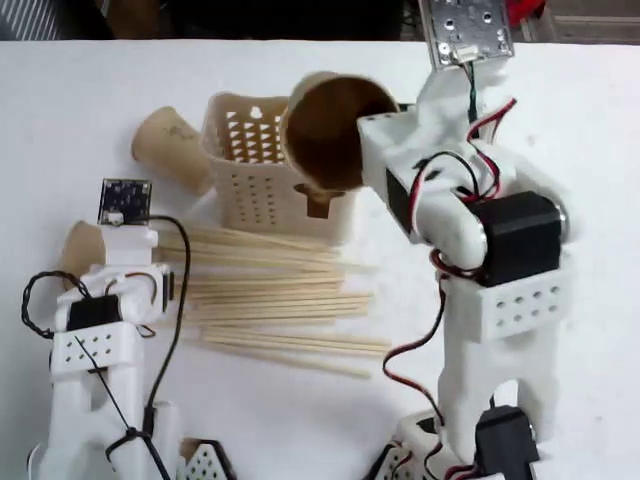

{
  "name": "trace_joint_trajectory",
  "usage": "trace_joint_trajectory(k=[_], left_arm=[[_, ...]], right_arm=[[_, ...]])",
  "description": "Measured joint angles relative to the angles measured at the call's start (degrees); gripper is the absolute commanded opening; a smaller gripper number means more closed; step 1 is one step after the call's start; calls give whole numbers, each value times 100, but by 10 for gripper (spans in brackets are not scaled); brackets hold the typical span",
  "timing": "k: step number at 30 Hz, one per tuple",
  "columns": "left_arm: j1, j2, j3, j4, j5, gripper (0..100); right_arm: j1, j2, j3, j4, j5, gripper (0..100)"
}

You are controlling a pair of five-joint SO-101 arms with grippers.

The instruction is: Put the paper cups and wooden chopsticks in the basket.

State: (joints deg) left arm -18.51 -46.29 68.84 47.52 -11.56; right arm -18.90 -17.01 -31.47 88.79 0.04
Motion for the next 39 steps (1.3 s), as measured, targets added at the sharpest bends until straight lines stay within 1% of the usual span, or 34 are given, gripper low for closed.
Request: trace_joint_trajectory(k=[9,14,16,21,25,32,39], left_arm=[[0,0,0,0,-18,132],[0,0,0,0,-18,132],[0,0,0,0,-18,132],[0,0,0,0,-18,132],[0,0,0,0,-18,132],[0,0,0,0,-18,132],[0,0,0,0,-18,132]], right_arm=[[-35,932,167,-360,-35,18],[18,1275,176,-387,-35,23],[62,1354,176,-387,-35,60],[62,1433,176,-413,-35,203],[62,1495,176,-826,-44,274],[70,1846,607,-1785,-44,284],[62,2514,1002,-1916,-44,284]])
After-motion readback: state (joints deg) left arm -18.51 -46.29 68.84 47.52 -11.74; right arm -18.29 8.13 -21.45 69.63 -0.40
